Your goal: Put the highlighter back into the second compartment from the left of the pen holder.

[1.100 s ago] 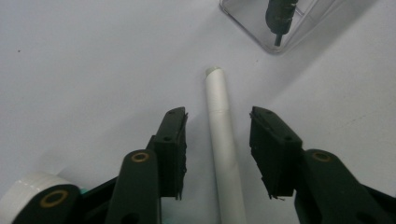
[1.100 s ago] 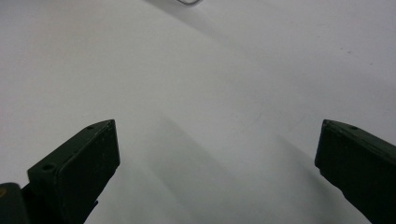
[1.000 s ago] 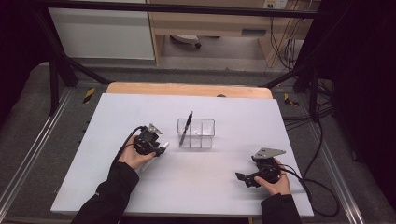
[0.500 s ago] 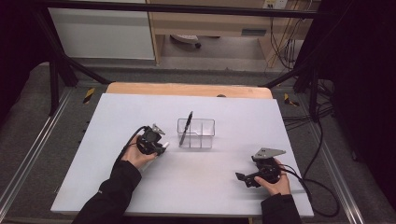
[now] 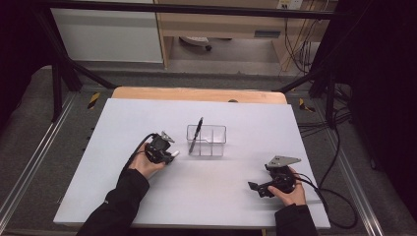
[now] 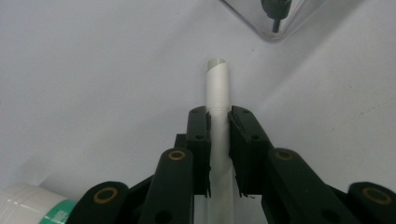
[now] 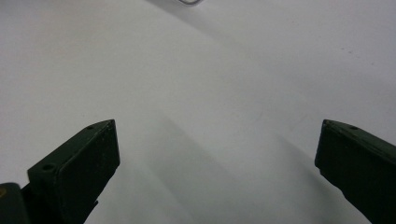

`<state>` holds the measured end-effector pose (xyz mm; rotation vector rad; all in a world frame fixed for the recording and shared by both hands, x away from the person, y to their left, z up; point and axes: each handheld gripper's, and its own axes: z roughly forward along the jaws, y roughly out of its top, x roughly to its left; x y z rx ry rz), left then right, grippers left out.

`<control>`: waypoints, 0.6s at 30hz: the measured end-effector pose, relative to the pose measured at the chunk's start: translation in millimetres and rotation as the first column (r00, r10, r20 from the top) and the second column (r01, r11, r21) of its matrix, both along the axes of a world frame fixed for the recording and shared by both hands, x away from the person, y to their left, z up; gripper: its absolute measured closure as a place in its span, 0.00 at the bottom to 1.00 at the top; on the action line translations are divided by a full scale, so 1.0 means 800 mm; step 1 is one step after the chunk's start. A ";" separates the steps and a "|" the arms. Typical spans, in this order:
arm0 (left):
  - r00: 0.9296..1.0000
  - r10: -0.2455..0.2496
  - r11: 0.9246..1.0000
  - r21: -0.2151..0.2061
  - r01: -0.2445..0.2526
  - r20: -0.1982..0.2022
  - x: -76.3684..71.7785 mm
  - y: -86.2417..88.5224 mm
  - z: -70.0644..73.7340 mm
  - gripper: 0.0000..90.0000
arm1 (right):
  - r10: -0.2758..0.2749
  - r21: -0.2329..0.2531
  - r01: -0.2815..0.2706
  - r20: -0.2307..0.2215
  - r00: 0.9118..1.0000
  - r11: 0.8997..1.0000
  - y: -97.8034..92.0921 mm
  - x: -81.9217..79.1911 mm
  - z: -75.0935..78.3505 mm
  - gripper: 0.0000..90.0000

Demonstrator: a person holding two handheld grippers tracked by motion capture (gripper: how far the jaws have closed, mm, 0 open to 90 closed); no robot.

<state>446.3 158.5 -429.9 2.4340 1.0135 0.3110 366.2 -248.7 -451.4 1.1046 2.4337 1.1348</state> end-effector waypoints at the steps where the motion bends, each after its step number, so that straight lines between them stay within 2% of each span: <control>1: 1.000 0.000 1.000 -0.001 0.000 0.000 0.000 0.000 0.000 0.86 | 0.000 0.000 0.000 0.000 1.000 1.000 0.000 0.000 0.000 0.01; 5: 1.000 -0.002 1.000 -0.002 0.002 -0.002 0.000 0.001 0.000 0.86 | 0.000 0.000 0.000 0.001 1.000 1.000 0.000 0.000 0.000 0.01; 10: 1.000 -0.007 1.000 -0.023 0.007 0.001 -0.001 0.002 0.004 0.86 | 0.000 -0.003 0.000 0.002 1.000 1.000 0.000 0.000 0.000 0.01; 18: 1.000 0.006 0.999 -0.050 -0.005 0.026 -0.007 0.008 0.015 0.86 | 0.001 -0.002 -0.001 0.000 1.000 1.000 0.000 0.000 0.000 0.01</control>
